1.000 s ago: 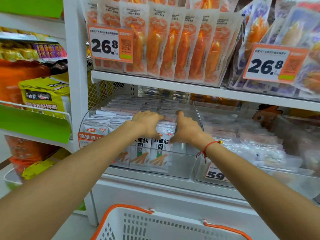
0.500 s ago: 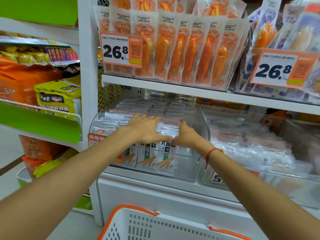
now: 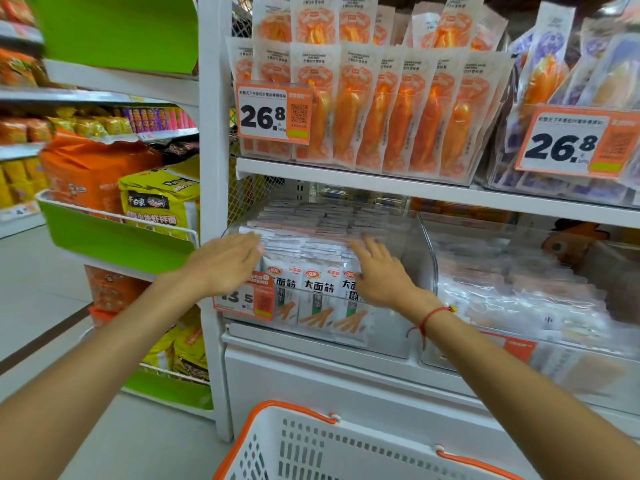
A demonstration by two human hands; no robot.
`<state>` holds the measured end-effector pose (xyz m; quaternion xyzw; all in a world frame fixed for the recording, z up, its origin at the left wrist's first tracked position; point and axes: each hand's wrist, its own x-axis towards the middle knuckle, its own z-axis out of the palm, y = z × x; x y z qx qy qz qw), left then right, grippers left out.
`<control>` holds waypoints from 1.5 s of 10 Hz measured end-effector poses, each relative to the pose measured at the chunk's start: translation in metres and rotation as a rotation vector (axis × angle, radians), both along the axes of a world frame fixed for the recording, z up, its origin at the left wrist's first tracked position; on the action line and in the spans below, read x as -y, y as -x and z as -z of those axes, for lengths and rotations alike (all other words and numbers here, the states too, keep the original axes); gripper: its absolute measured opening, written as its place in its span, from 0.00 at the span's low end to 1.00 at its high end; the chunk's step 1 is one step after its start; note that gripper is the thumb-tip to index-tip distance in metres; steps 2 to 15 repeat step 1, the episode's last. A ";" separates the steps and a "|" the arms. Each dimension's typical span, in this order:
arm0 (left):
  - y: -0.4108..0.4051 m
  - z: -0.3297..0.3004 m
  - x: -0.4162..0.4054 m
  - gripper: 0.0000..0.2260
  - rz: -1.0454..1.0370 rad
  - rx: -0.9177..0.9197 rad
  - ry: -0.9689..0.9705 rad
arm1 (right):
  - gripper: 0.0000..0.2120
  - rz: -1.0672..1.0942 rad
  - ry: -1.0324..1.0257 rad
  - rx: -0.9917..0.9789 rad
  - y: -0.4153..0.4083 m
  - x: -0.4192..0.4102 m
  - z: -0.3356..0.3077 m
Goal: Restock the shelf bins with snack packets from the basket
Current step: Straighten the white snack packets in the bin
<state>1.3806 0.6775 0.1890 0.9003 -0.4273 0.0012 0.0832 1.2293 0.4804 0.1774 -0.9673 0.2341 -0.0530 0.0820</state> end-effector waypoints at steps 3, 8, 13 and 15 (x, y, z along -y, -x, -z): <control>0.001 0.011 0.000 0.24 -0.034 0.021 0.104 | 0.34 0.003 -0.014 -0.036 0.000 -0.007 0.004; 0.001 0.011 0.000 0.24 -0.034 0.021 0.104 | 0.34 0.003 -0.014 -0.036 0.000 -0.007 0.004; 0.001 0.011 0.000 0.24 -0.034 0.021 0.104 | 0.34 0.003 -0.014 -0.036 0.000 -0.007 0.004; 0.001 0.011 0.000 0.24 -0.034 0.021 0.104 | 0.34 0.003 -0.014 -0.036 0.000 -0.007 0.004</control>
